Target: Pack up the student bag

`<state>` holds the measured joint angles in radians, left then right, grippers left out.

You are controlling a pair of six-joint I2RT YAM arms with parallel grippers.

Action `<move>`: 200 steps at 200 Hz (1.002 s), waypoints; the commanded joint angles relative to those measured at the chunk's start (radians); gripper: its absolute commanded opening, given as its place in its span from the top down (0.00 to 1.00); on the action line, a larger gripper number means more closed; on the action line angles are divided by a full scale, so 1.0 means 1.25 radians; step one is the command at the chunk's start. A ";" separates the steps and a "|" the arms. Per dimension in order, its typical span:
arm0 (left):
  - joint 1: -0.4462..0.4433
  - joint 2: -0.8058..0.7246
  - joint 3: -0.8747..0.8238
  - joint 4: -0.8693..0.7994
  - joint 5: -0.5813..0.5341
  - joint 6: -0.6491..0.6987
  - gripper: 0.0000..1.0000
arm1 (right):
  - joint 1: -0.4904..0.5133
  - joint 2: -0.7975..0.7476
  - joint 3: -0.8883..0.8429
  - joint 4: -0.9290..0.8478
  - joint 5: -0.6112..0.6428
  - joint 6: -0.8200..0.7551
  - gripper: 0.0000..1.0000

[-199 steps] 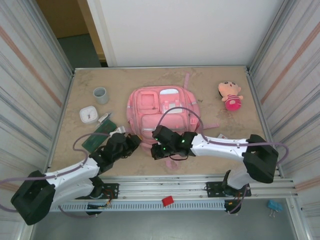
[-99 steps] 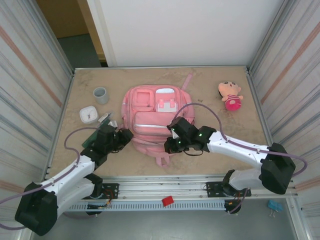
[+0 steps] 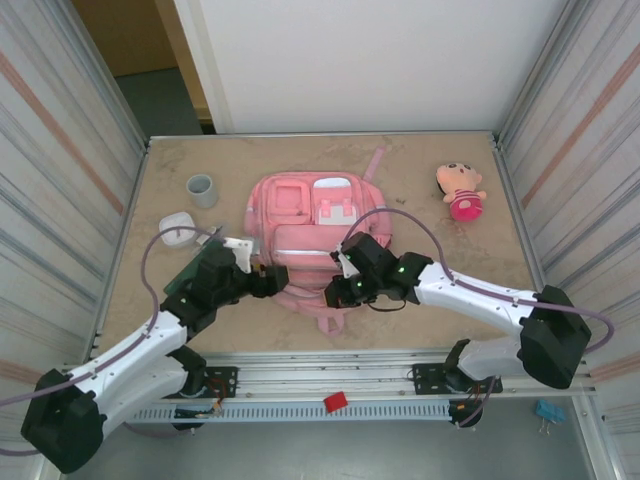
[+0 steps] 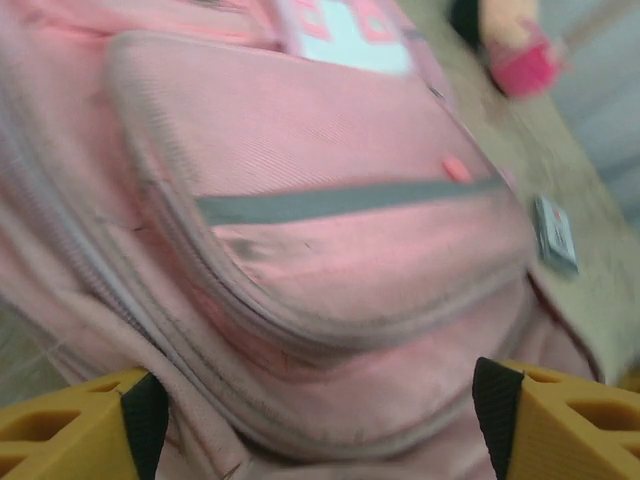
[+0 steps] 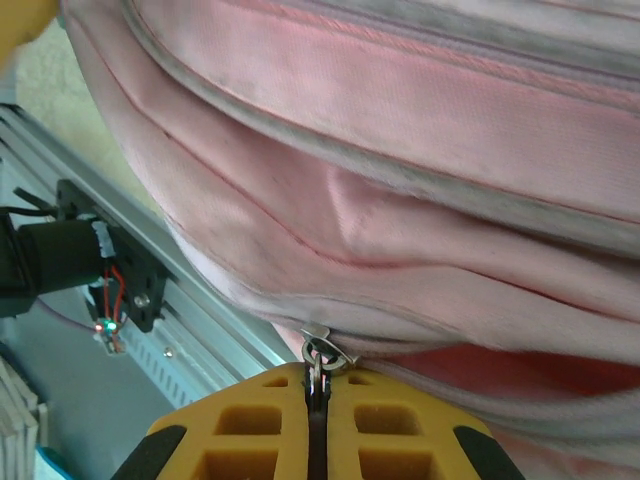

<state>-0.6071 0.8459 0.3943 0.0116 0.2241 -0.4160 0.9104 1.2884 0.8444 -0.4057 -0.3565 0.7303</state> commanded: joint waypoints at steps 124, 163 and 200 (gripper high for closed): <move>-0.142 -0.005 0.193 -0.178 0.077 0.675 0.24 | -0.066 -0.092 -0.024 0.011 -0.165 -0.078 1.00; -0.215 0.096 0.195 -0.169 0.047 0.803 0.28 | -0.067 -0.081 -0.014 0.012 -0.195 -0.088 1.00; -0.217 0.230 0.216 -0.100 -0.004 0.844 0.35 | -0.070 -0.075 0.003 -0.005 -0.224 -0.103 1.00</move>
<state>-0.8772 1.0660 0.6304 -0.1638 0.2577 0.5564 0.8257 1.2057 0.8093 -0.4301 -0.5484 0.6426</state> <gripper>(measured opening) 0.676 0.088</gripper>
